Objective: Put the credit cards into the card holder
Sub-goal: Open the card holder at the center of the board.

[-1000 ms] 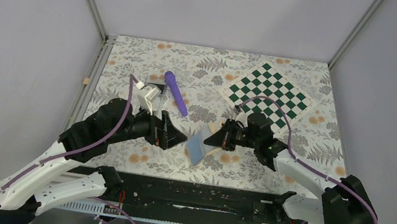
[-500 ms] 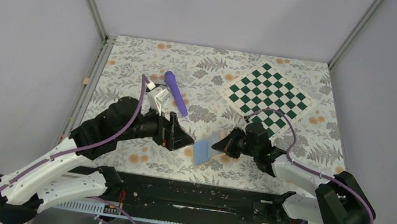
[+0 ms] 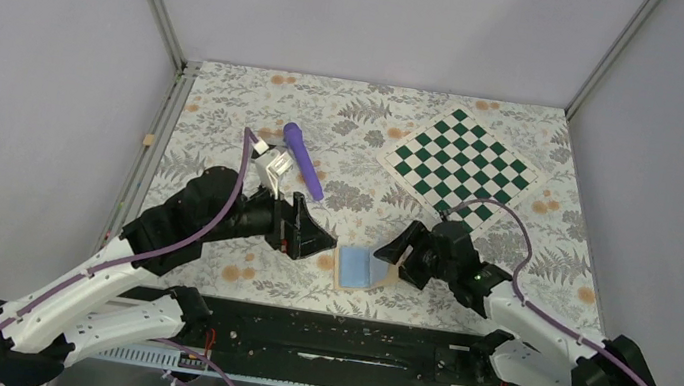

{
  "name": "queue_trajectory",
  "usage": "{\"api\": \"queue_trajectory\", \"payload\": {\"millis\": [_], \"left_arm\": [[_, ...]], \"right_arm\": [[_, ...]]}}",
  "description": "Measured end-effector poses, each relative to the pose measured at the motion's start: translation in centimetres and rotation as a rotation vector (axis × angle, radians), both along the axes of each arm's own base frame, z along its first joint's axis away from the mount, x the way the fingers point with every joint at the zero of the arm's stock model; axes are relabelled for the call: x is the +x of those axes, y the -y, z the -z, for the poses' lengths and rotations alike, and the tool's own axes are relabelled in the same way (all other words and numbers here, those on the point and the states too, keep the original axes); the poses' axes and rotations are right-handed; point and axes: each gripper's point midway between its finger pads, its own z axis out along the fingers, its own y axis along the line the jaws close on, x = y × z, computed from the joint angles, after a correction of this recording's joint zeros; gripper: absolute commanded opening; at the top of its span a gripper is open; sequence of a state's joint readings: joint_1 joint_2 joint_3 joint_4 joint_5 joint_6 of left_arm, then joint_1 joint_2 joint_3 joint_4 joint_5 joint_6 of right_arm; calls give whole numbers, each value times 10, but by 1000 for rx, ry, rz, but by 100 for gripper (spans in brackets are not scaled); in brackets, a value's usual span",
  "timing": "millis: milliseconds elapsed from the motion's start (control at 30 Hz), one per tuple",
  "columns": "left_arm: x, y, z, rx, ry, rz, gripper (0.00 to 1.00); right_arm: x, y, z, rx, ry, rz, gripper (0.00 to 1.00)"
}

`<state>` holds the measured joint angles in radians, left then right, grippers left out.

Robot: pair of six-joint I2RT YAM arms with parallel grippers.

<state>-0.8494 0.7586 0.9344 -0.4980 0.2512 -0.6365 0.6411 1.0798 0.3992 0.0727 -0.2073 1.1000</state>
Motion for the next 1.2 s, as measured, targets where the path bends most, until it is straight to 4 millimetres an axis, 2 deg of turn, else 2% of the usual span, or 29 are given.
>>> {"api": "queue_trajectory", "payload": {"millis": [100, 233, 367, 467, 533, 633, 833, 1067, 1200], "left_arm": [[0, 0, 4, 6, -6, 0, 99], [0, 0, 7, 13, -12, -2, 99], [2, -2, 12, 27, -27, -24, 99], [6, -5, 22, 59, -58, -57, 99], [11, -6, 32, 91, -92, -86, 99], [19, -9, 51, 144, -157, -130, 99], [49, -28, 76, 201, -248, -265, 97], [96, -66, 112, 316, -340, -437, 91], [122, -89, 126, 386, -366, -519, 87]], "right_arm": [[-6, 15, 0, -52, -4, 37, 85], [-10, 37, -4, -150, 22, 59, 86], [-5, 44, -21, -243, 70, 13, 75], [4, 38, -35, -276, 106, -45, 66], [9, 33, -36, -292, 109, -80, 59], [9, 23, -22, -306, 58, -137, 53], [0, 12, 20, -327, -100, -194, 54], [-3, 8, 32, -297, -154, -166, 54], [-6, 8, 39, -291, -167, -163, 54]]}}
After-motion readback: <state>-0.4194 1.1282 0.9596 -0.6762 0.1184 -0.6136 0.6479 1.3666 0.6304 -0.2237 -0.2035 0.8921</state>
